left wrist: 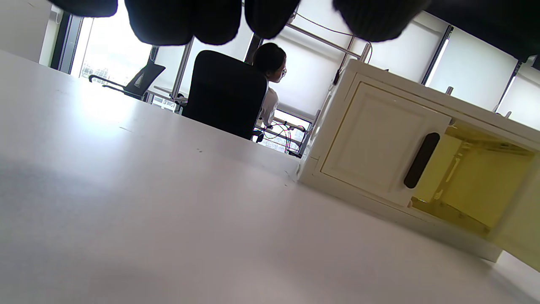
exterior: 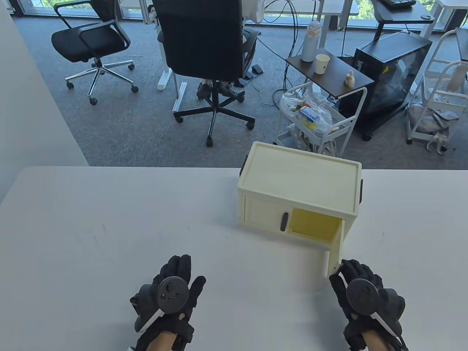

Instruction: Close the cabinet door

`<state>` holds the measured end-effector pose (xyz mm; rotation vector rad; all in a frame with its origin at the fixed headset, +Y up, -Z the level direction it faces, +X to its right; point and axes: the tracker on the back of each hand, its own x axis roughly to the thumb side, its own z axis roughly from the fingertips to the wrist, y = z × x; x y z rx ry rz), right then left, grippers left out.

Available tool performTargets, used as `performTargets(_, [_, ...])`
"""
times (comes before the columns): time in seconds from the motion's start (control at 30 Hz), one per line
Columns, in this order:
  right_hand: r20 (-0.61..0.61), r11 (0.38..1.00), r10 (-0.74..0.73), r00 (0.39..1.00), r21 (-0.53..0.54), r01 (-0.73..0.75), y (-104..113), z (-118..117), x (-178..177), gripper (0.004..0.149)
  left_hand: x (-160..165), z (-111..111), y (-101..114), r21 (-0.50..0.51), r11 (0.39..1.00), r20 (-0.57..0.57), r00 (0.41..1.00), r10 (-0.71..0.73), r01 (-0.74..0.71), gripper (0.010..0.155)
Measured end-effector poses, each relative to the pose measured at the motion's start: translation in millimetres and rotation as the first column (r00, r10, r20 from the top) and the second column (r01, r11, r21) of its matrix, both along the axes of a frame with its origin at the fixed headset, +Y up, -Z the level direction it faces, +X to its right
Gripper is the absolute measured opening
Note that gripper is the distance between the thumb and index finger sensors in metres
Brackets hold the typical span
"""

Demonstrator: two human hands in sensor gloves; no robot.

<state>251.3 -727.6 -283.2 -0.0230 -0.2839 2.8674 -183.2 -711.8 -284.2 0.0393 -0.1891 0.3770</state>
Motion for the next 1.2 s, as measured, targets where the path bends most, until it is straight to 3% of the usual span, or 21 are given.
performTargets(0.5, [0.041, 1.000, 0.000, 0.999, 0.027, -0.001, 0, -21, -41, 0.056, -6, -2, 0, -0.009, 0.999, 0.002, 0.999, 0.053, -0.053, 0.072])
performTargets(0.87, [0.174, 0.996, -0.091, 0.980, 0.021, 0.089, -5, -55, -77, 0.057, -7, -4, -3, -0.029, 0.997, 0.011, 0.997, 0.071, -0.071, 0.072])
performTargets(1.2, [0.172, 0.995, -0.103, 0.980, 0.007, 0.103, -6, -89, -99, 0.060, -10, -6, -5, -0.041, 0.995, 0.002, 0.996, 0.087, -0.087, 0.072])
